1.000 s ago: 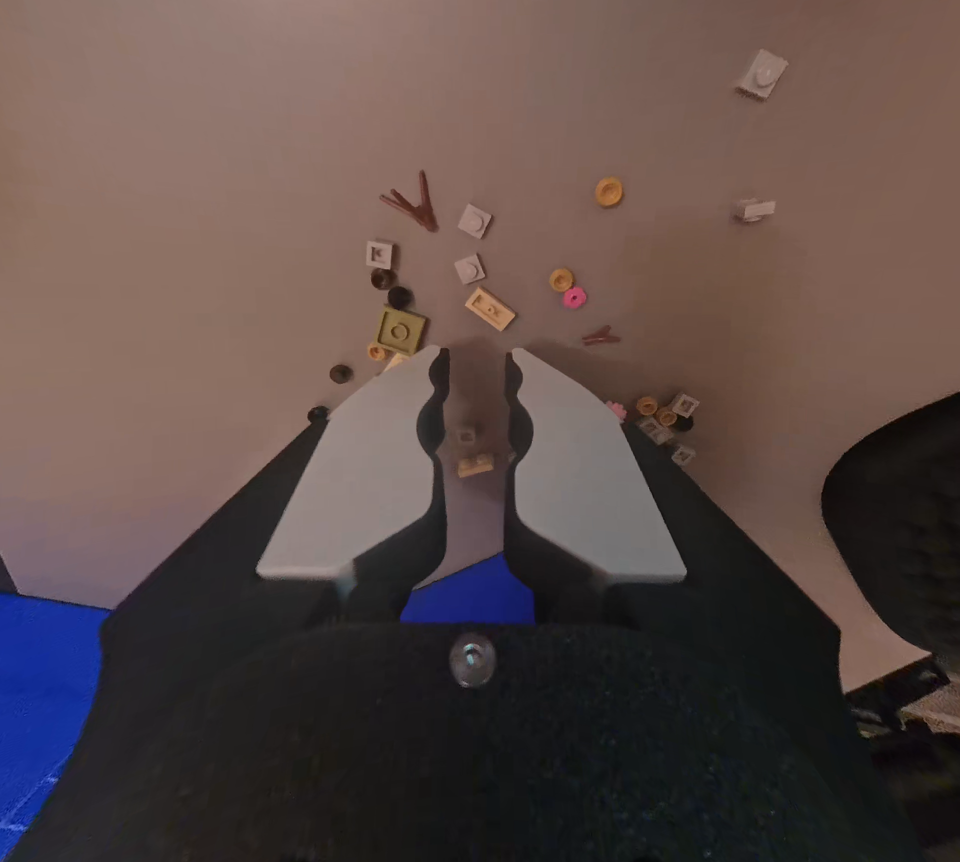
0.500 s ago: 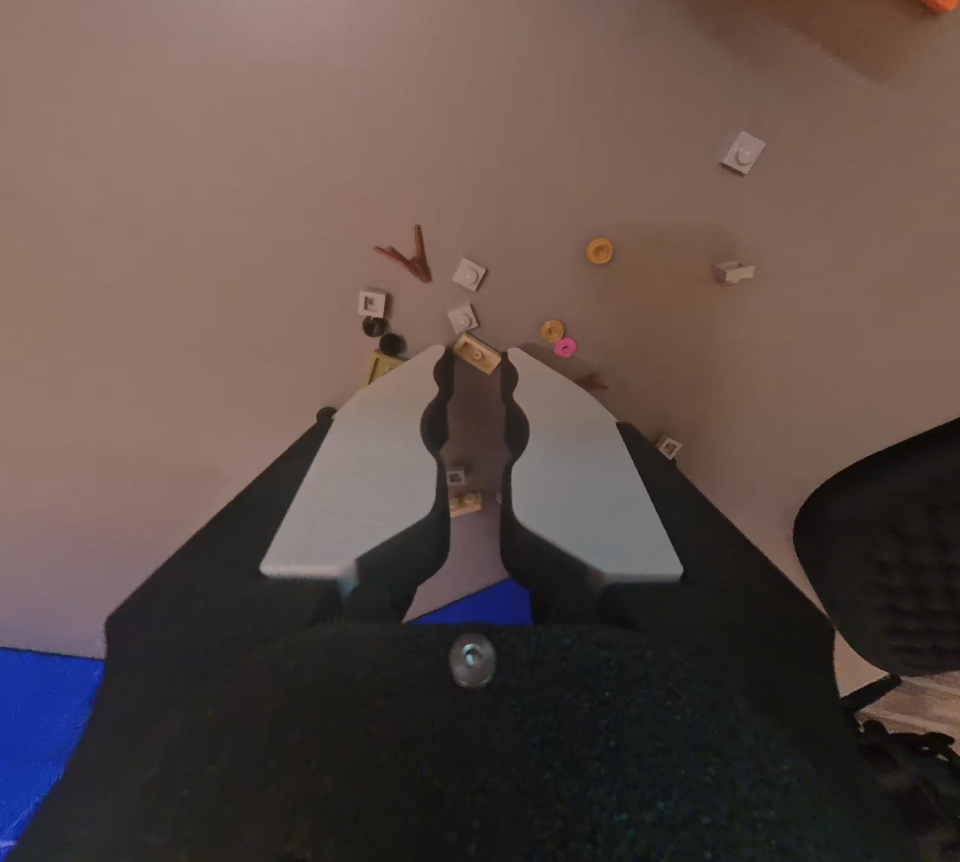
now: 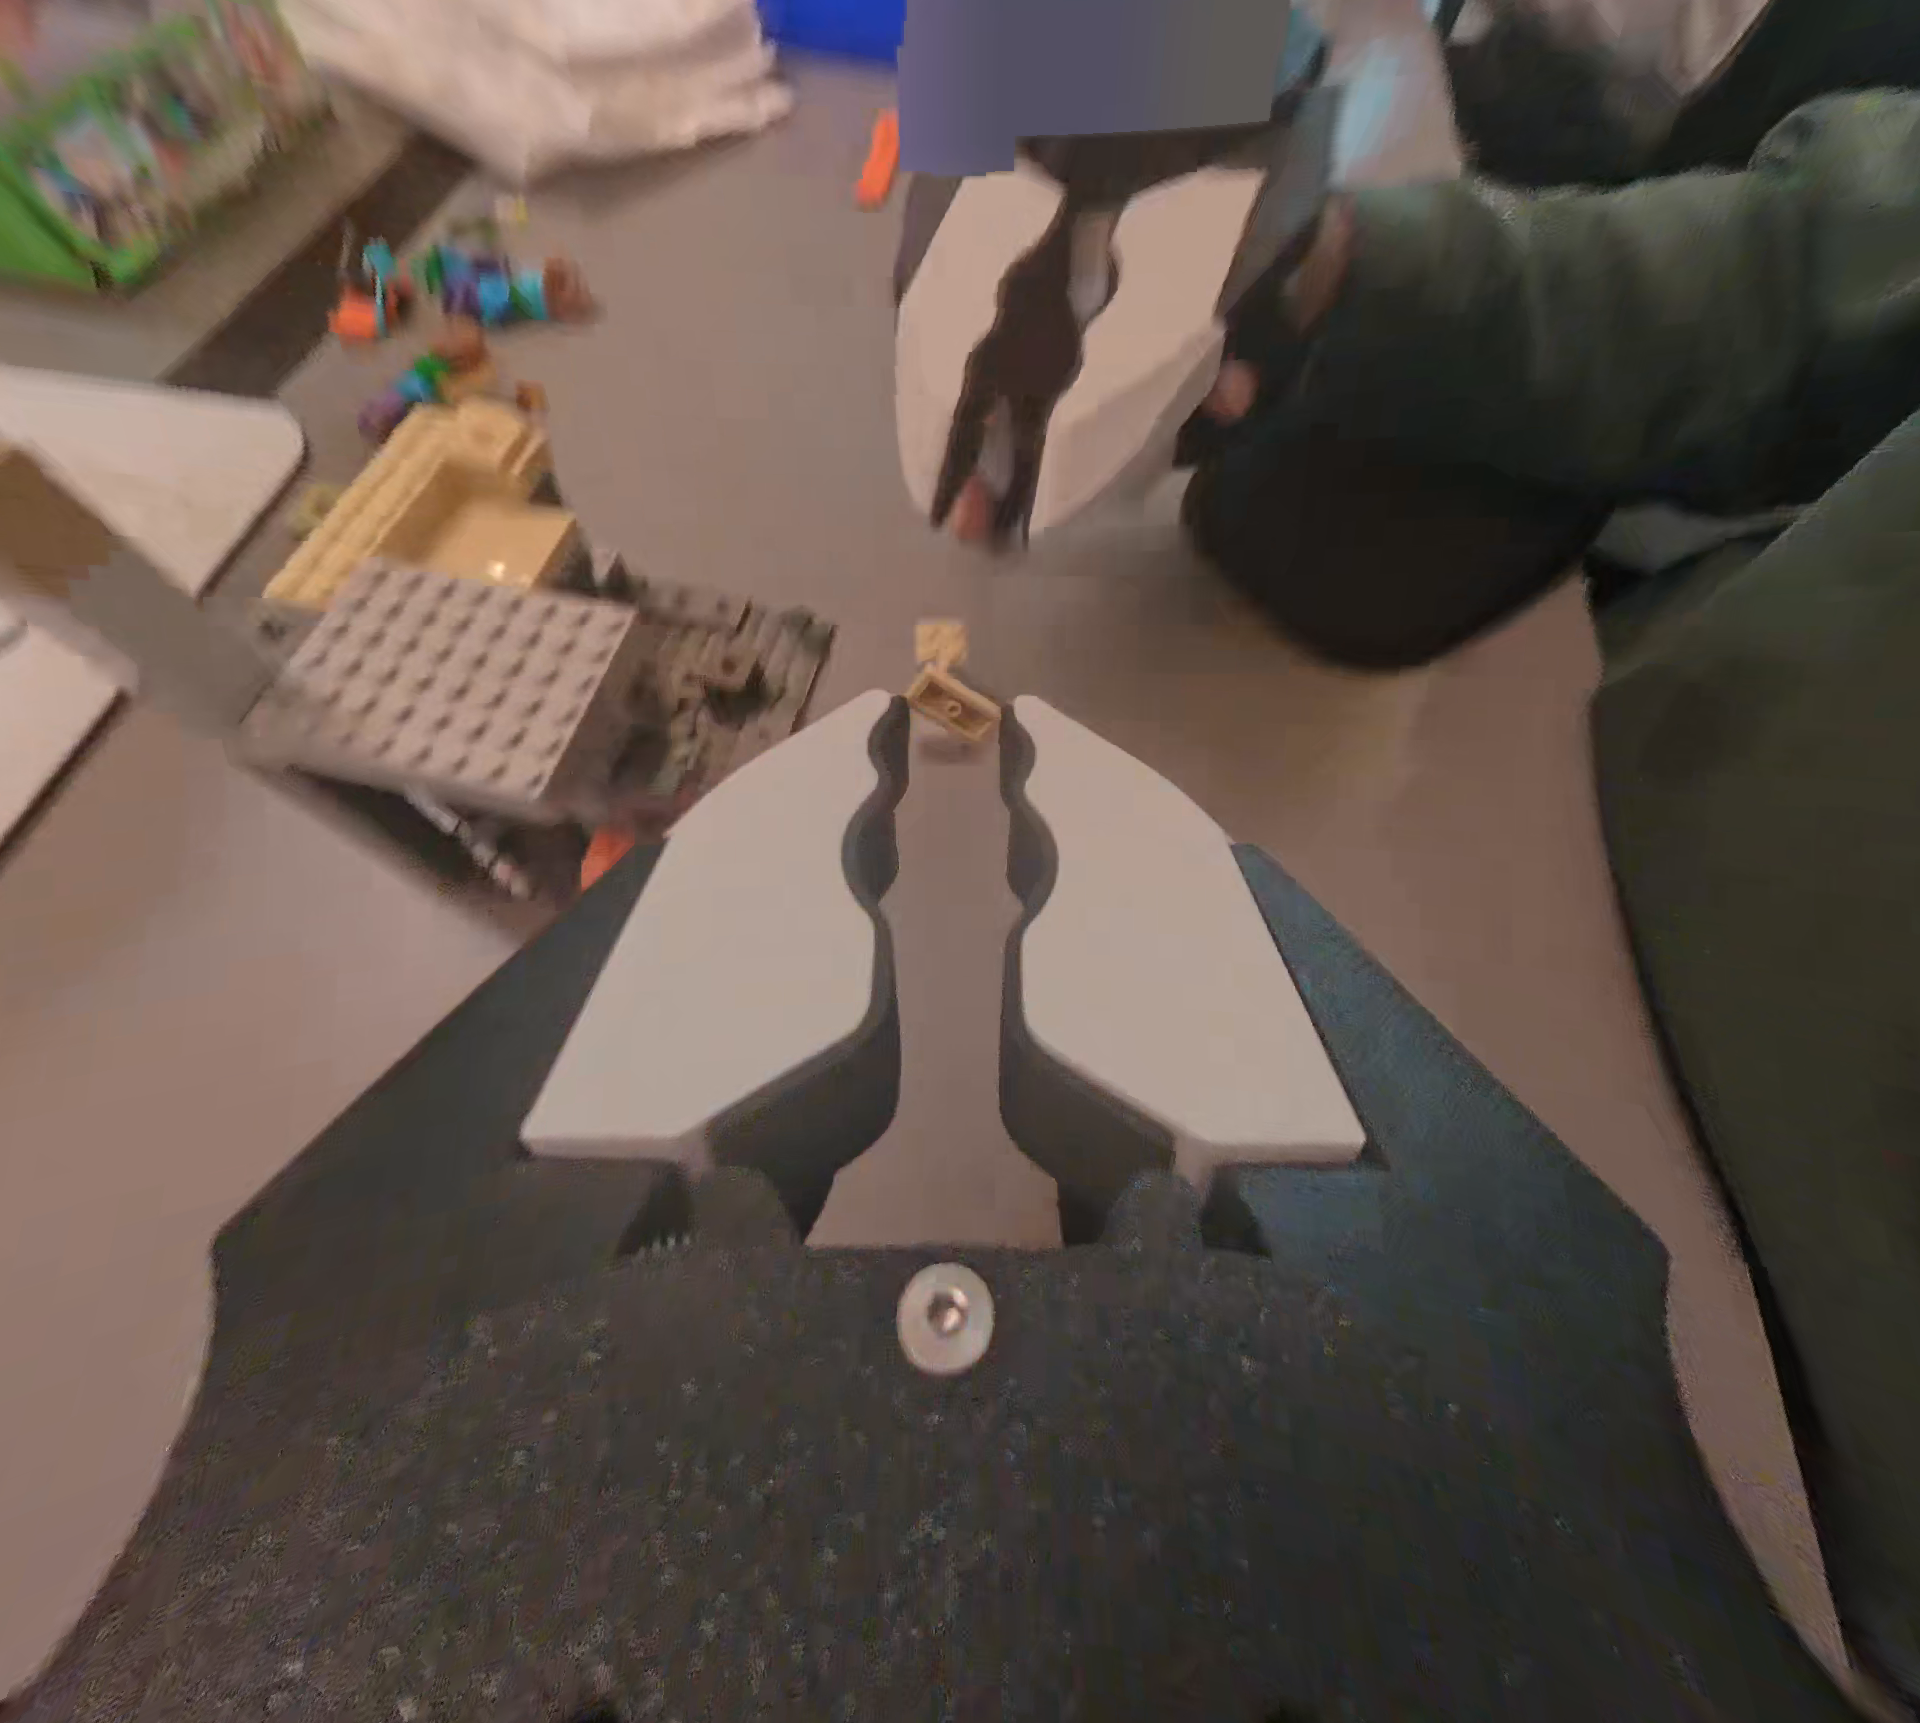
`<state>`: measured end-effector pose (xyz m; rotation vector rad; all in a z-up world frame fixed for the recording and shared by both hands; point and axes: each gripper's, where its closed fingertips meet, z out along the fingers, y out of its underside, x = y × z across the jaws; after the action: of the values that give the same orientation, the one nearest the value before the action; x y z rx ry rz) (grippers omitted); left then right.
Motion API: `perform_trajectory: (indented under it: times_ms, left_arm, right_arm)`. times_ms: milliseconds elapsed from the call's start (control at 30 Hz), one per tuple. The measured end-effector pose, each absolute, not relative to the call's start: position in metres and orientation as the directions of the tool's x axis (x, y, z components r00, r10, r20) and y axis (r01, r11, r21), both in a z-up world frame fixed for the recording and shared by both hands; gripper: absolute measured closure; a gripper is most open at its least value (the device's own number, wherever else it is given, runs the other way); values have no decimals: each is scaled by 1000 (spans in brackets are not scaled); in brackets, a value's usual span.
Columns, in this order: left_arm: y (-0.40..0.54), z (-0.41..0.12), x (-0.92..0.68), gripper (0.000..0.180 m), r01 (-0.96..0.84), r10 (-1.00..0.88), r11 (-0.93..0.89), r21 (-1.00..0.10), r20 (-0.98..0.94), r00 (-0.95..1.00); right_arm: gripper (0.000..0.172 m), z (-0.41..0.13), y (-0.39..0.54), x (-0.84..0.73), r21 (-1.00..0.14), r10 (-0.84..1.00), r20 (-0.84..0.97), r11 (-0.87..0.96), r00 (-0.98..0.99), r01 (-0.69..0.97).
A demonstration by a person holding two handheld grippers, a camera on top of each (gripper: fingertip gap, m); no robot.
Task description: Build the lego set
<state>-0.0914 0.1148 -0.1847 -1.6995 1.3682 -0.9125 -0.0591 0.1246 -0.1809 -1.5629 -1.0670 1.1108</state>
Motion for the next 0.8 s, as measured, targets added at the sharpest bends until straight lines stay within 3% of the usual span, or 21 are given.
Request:
perform_trajectory:
  times_ms: [200, 367, 533, 633, 700, 733, 800]
  left_arm:
    - [87, -158, -64, 164, -207, -979, 18, -978, -58, 193]
    - [75, -154, -53, 164, -171, -972, 118, -978, -149, 181]
    - [66, -151, -51, 164, -179, -969, 166, -970, -195, 154]
    - [70, -157, -59, 161, -227, -964, 153, -962, -196, 180]
    - [74, -165, -70, 163, -262, -961, 124, -957, -182, 207]
    - [77, -170, -75, 165, -276, -958, 105, -955, -171, 228]
    - [83, -181, -84, 169, -288, -952, 60, -956, -141, 270]
  right_arm:
    - [152, -162, 84, -68, -793, 790, -606, -609, -87, -6]
    - [152, -148, 72, -70, -656, 657, -728, -750, -196, -83]
    - [164, -146, 64, -70, -652, 652, -734, -755, -189, -70]
    - [164, -154, 61, -57, -735, 728, -678, -675, -103, 72]
    - [164, -182, 64, -37, -796, 856, -512, -504, 73, 335]
    - [164, -203, 75, -21, -775, 917, -353, -399, 188, 490]
    - [164, -239, 94, 14, -608, 964, -50, -236, 260, 758]
